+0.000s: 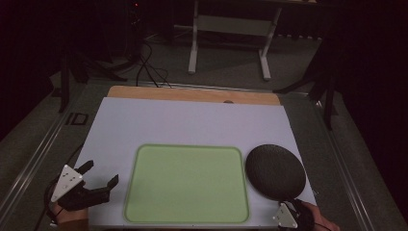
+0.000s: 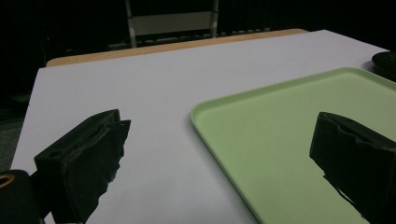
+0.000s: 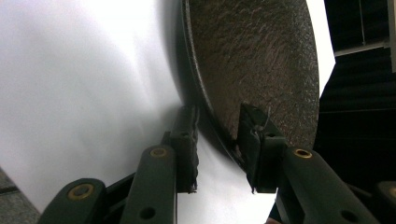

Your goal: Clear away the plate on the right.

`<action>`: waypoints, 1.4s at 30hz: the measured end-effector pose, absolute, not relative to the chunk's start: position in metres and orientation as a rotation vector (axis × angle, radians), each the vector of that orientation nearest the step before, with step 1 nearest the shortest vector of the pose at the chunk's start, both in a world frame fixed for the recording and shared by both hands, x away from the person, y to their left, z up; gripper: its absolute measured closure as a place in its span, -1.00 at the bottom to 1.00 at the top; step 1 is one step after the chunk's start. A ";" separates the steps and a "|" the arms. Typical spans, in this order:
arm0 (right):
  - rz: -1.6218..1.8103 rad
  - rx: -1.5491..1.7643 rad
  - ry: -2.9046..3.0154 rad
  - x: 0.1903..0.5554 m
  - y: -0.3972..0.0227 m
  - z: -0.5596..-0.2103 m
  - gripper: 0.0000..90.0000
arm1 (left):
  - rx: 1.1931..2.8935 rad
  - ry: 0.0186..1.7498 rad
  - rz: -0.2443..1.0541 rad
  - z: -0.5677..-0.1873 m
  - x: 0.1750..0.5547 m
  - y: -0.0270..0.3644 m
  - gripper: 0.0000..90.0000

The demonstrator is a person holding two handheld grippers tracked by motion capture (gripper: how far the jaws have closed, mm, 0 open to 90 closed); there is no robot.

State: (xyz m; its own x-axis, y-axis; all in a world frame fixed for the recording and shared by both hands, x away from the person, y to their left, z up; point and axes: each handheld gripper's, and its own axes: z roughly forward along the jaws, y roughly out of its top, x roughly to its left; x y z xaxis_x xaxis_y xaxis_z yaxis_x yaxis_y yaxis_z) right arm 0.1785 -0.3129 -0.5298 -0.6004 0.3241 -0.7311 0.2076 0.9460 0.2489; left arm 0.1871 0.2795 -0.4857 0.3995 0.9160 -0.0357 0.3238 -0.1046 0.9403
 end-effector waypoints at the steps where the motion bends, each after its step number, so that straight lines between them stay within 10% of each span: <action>1: 0.168 0.371 2.230 0.178 -0.312 -0.530 0.54 | 1.649 1.108 0.736 -0.486 0.187 0.280 -0.93; 42: -0.087 0.052 2.090 0.190 -0.289 -0.557 0.78 | 1.651 1.111 0.726 -0.487 0.188 0.279 -0.93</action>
State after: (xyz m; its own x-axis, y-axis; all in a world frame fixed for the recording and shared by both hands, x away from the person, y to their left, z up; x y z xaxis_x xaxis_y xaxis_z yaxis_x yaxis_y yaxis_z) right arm 0.1903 -0.2887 -0.5573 -0.4976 0.0016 -0.8674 0.0733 0.9965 -0.0402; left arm 0.1884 0.2793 -0.4866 0.4030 0.9142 -0.0419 0.3290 -0.1020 0.9388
